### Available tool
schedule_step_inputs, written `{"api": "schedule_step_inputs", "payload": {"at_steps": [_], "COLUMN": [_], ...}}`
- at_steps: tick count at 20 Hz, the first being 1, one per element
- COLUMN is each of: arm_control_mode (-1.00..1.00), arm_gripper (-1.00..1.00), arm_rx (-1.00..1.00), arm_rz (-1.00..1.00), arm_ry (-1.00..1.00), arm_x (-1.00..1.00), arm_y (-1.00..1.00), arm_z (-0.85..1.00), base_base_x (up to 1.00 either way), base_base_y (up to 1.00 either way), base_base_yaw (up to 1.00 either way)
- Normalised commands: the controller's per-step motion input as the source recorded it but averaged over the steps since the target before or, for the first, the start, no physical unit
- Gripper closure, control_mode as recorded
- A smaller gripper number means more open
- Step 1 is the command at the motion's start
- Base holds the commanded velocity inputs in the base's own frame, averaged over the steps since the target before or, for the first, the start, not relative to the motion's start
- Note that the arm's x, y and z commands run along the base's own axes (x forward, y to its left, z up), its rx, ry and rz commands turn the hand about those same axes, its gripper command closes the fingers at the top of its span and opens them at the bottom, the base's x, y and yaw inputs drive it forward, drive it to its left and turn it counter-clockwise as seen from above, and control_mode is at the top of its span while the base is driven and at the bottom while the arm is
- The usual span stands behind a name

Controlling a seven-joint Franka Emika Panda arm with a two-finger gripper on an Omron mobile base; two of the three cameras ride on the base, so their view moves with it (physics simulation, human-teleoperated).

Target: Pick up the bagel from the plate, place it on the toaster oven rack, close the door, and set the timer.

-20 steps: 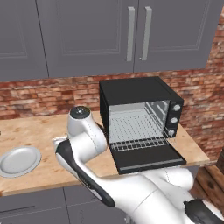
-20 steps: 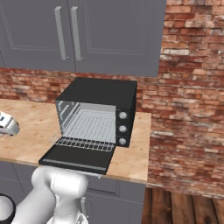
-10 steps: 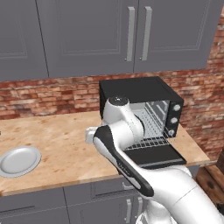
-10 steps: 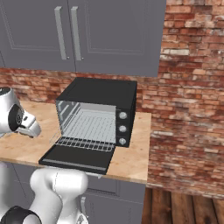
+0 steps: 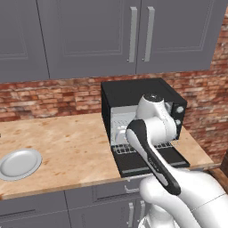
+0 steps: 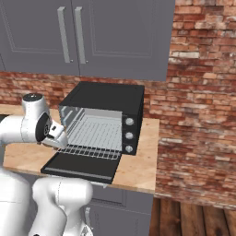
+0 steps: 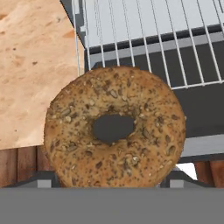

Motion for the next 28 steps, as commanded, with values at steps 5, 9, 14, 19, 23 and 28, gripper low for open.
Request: {"api": "schedule_step_inputs", "payload": {"at_steps": [5,9,14,19,23,28], "arm_control_mode": [-1.00,-1.00,-1.00,-1.00,-1.00,-1.00], "arm_gripper": [1.00,1.00,1.00,1.00,1.00,1.00], "arm_rx": [0.00,0.00,0.00,-0.05,-0.12,-0.08], "arm_rz": [0.00,0.00,0.00,0.00,0.00,0.01], "arm_ry": [0.12,0.11,0.06,0.01,0.00,0.00], "arm_x": [-0.01,0.00,0.07,0.25,0.40,0.38], "arm_y": [-0.82,-0.71,-0.47,-0.12,0.00,0.00], "arm_z": [0.00,0.00,0.00,0.00,-0.10,-0.15], "base_base_x": [0.00,0.00,0.00,0.00,0.00,0.00], "base_base_y": [0.00,0.00,0.00,0.00,0.00,0.00], "base_base_yaw": [0.00,0.00,0.00,0.00,0.00,0.00]}}
